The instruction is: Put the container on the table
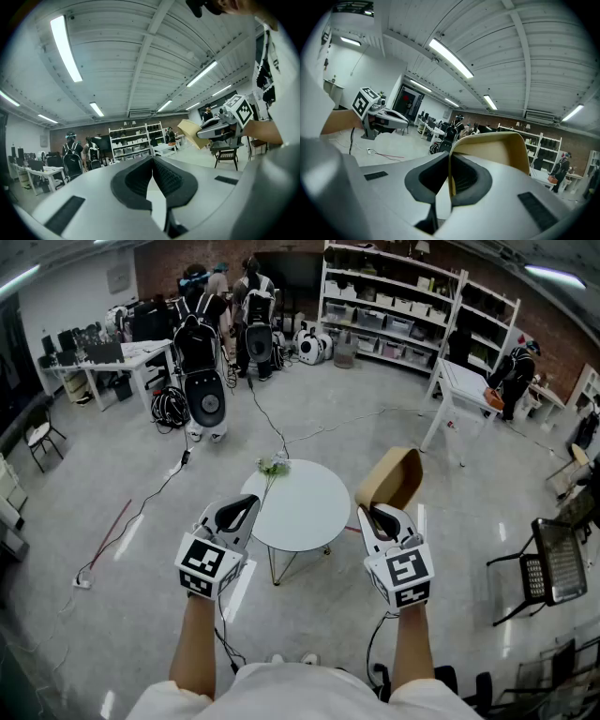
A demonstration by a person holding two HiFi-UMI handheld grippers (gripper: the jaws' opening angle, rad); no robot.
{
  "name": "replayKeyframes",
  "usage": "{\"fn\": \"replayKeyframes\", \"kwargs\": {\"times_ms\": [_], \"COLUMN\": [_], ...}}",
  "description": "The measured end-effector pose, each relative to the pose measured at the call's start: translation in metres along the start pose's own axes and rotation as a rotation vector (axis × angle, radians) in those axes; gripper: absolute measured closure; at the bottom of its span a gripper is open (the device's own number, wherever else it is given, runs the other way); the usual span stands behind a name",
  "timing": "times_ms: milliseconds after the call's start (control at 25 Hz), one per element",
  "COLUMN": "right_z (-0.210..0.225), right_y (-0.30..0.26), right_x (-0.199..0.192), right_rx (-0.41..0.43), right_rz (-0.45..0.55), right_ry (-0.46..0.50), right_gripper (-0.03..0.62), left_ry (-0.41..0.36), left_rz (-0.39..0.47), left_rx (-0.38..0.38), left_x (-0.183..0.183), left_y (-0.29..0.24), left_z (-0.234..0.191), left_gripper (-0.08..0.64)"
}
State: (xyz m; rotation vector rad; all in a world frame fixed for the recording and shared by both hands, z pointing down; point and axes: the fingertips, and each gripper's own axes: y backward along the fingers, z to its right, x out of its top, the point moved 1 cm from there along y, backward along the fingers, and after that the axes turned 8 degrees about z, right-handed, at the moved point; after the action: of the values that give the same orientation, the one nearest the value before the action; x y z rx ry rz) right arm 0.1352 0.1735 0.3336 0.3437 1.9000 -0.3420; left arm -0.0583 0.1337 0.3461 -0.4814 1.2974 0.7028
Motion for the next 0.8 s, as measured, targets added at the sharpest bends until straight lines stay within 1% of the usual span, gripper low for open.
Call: {"fn": "replayKeyframes", "kwargs": {"times_ms": [200, 320, 480, 640, 800], "right_z": [0.007, 0.017, 0.032, 0.050, 0.069], "right_y": [0.010, 0.011, 0.003, -0.021, -0.071], "right_x": [-0.004, -0.007, -0.015, -0.022, -0.034], "right_rx": [0.018, 0.029, 0.028, 0.041, 0.040], "right_rz": [0.023, 0.045, 0.061, 0.079, 0.069], "right_ry": [-0.008, -0.037, -0.073, -0.109, -0.113], "right_gripper": [0.572, 0.571, 0.572, 0.572, 0.572], "left_ry": [-0.014, -0.025, -0.026, -0.009, -0.007], "left_rz": [0.009, 0.007, -0.017, -0.013, -0.008], "left_rx": [0.024, 0.032, 0.027, 0.037, 0.030], "left_x": [0.006, 0.007, -0.001, -0.011, -0.031], "left_y": [-0.003, -0.008, -0.022, -0.050, -0.089], "left_z": [0.012, 0.020, 0.023, 0.004, -0.032], "left_gripper": [0.540, 0.540, 0.540, 0.540, 0.540]}}
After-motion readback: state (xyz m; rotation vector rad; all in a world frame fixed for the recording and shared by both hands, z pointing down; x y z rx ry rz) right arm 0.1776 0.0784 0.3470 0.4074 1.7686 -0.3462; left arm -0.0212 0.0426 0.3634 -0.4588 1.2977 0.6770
